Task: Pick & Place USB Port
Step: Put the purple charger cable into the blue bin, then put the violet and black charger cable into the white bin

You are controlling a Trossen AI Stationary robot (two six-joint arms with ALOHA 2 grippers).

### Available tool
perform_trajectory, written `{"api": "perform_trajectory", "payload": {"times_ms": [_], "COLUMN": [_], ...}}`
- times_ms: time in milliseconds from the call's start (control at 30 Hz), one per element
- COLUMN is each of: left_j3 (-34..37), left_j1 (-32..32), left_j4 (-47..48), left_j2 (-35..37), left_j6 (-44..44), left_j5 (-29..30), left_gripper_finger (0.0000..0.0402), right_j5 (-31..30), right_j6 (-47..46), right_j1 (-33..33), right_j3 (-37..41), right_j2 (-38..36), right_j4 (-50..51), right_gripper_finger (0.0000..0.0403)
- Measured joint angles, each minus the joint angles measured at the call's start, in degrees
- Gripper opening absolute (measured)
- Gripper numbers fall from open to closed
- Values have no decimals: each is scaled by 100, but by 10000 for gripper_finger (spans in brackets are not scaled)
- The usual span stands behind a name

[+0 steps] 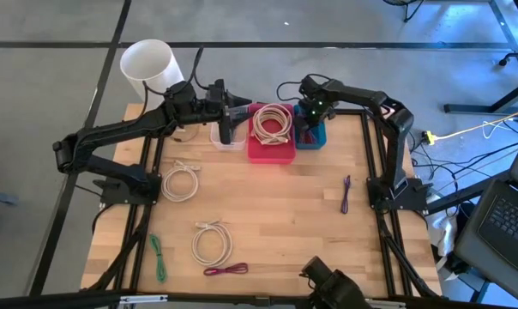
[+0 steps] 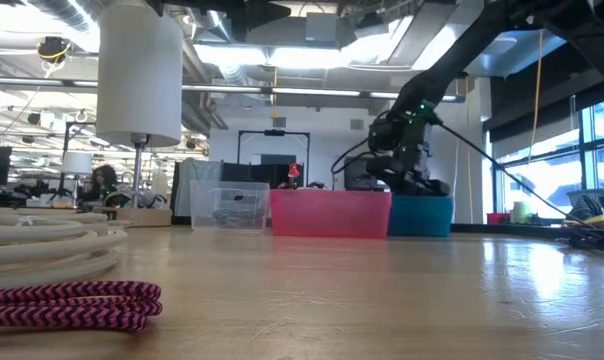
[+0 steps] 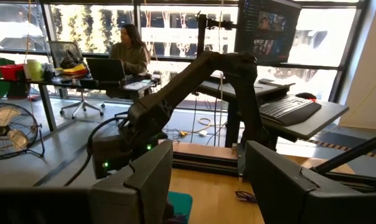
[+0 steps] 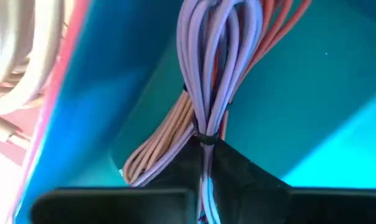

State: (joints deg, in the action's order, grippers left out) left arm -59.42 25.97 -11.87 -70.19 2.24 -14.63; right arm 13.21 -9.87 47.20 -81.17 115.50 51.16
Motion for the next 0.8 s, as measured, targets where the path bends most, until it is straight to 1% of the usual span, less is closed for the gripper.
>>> {"api": "perform_trajectory", "payload": {"times_ms": [233,367,467,533,633,800], "left_j3": [0,0,0,0,0,0], "left_j1": [-1,-1,-1,-1,0,-12], "left_j4": [1,8,8,10,10,10], "left_j2": [0,0,0,0,0,0], "left_j6": [0,0,0,0,0,0], "left_j5": [-1,-2,-2,-2,-2,-21], "left_gripper_finger": [194,195,196,196,196,196], "right_j5": [36,27,-174,-453,-825,-1057], "right_j6": [121,134,141,160,288,309], "right_j1": [-11,-69,-125,-159,-207,-297], "right_j3": [-182,-355,-516,-640,-868,-1357], "right_j2": [-6,-9,-11,-11,-11,-13], "right_j4": [-3,13,133,269,519,983], "right_gripper_finger": [130,167,178,179,173,163]}}
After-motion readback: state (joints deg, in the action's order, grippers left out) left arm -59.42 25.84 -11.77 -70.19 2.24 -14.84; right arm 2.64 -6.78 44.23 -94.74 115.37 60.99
